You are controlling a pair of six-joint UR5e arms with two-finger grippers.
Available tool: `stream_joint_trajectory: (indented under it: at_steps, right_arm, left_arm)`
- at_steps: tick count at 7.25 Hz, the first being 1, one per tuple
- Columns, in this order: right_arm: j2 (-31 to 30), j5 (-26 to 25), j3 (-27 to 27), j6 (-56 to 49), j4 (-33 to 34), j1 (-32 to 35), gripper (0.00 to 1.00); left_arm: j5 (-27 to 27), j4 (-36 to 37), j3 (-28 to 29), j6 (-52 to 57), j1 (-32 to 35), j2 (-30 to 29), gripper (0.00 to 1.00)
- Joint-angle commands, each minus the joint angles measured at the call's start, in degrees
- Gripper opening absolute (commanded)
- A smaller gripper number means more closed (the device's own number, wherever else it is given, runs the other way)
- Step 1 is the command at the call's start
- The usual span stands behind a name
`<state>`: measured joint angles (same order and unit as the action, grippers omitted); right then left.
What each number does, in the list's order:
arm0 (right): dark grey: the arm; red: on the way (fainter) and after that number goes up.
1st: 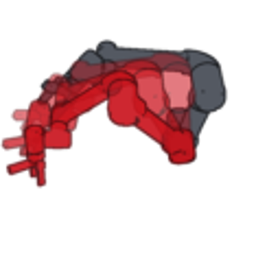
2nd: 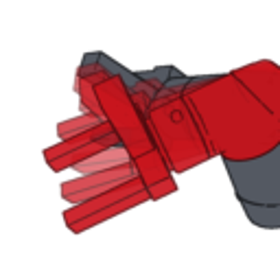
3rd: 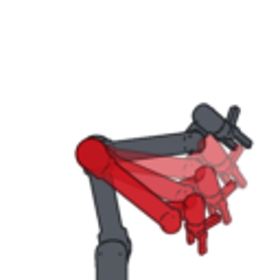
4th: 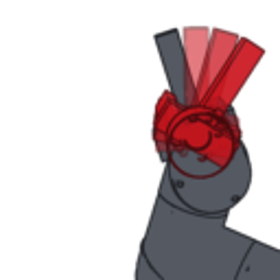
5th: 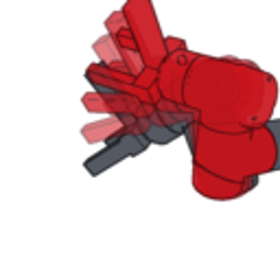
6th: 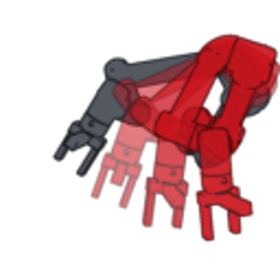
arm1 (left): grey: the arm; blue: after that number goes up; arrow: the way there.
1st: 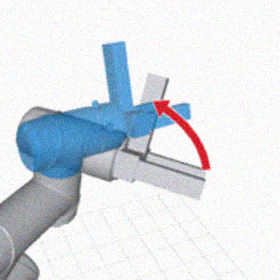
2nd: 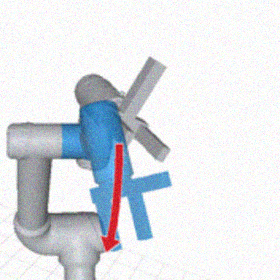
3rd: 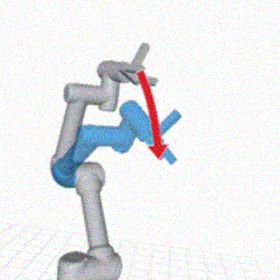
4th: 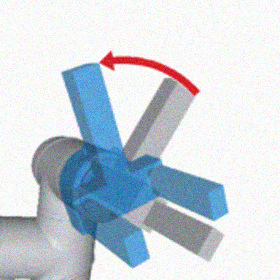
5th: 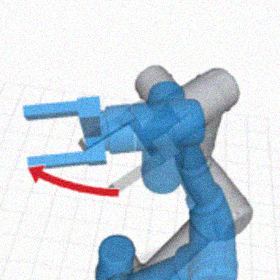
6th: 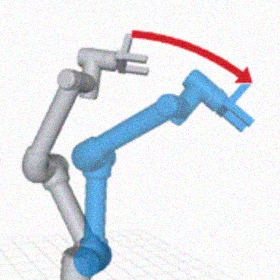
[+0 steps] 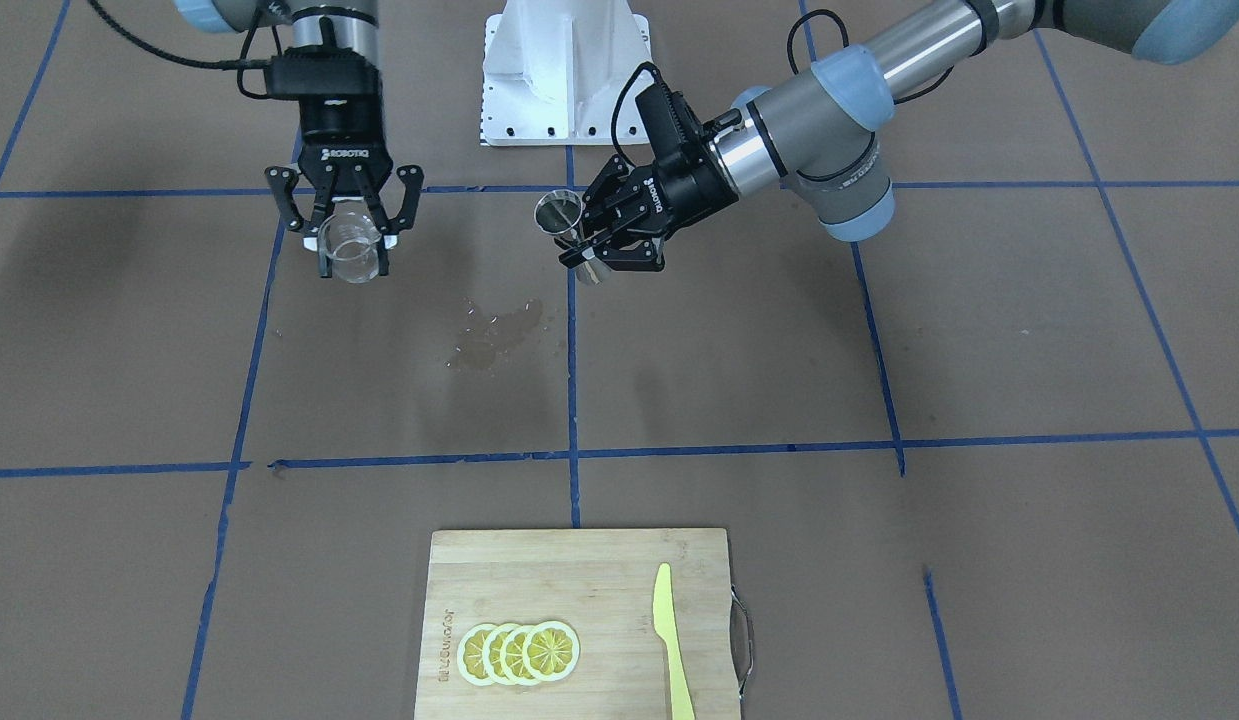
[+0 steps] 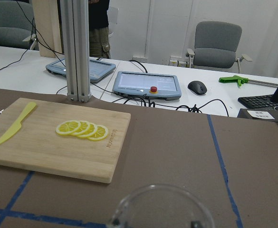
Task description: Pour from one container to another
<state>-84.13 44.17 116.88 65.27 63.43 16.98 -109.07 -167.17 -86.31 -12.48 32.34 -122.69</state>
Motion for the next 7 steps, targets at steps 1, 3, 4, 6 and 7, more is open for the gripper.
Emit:
stream_joint_trajectory:
  at_steps: [1,3,4,6,7]
  right_arm:
    - [-6.2,-2.8,-11.6,0.3,-18.2,-0.1,0.0]
    - [-7.5,-5.4,-22.7,-0.1,-31.2,-0.3,0.0]
    - [-9.1,-5.9,-23.5,-0.1,-32.6,-0.5,0.03]
    - [-10.4,-8.3,-23.4,-0.1,-32.7,-2.8,0.14]
    - [-10.2,-9.6,-23.4,0.0,-32.7,-4.6,0.24]
  left_arm:
    - [0.0,0.0,0.0,0.0,0.0,0.0,0.0]
    - [0.1,0.1,0.0,0.0,0.0,0.0,0.0]
    - [0.1,0.1,0.1,0.0,0.0,0.0,0.0]
    - [0.1,0.1,0.1,0.0,0.0,0.0,0.0]
    - [0.1,0.1,0.1,0.0,0.0,0.0,0.0]
